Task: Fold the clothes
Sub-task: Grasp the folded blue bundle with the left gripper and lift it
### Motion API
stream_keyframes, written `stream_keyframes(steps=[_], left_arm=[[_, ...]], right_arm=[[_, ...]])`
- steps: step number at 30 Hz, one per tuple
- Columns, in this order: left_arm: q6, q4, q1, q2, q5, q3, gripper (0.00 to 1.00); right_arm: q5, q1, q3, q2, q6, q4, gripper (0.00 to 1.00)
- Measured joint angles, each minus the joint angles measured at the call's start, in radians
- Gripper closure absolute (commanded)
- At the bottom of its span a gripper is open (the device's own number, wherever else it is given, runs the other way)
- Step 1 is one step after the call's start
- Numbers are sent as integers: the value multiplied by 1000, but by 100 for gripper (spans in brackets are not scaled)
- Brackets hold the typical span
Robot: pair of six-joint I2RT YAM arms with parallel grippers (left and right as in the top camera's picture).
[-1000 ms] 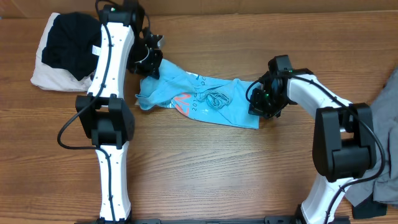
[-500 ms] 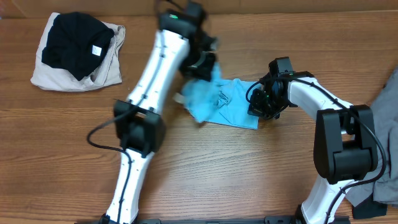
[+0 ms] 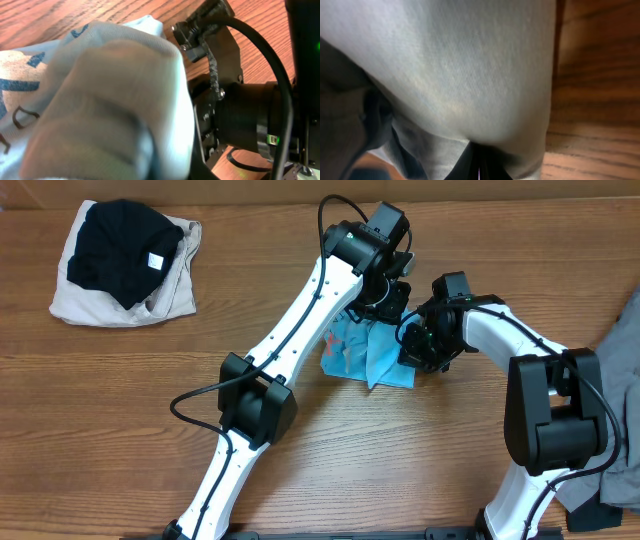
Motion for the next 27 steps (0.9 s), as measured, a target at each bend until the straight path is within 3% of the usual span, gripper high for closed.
stream_keyframes(steps=[3, 7, 10, 15, 20, 27], left_arm=[[-2, 0, 1, 0, -6, 0, 55], [-18, 10, 1, 0, -5, 0, 16], [-23, 27, 0, 0, -6, 0, 1], [4, 43, -16, 0, -9, 0, 0], [91, -2, -34, 0, -16, 0, 0], [204, -28, -53, 0, -49, -9, 0]], right_arm=[[-22, -17, 15, 0, 0, -46, 94], [-36, -74, 97, -29, 2, -129, 86], [-41, -148, 219, -100, 2, -205, 78], [-44, -290, 410, -250, -19, -303, 59], [-44, -379, 444, -316, -74, -389, 36], [-33, -447, 443, -295, -141, -436, 27]])
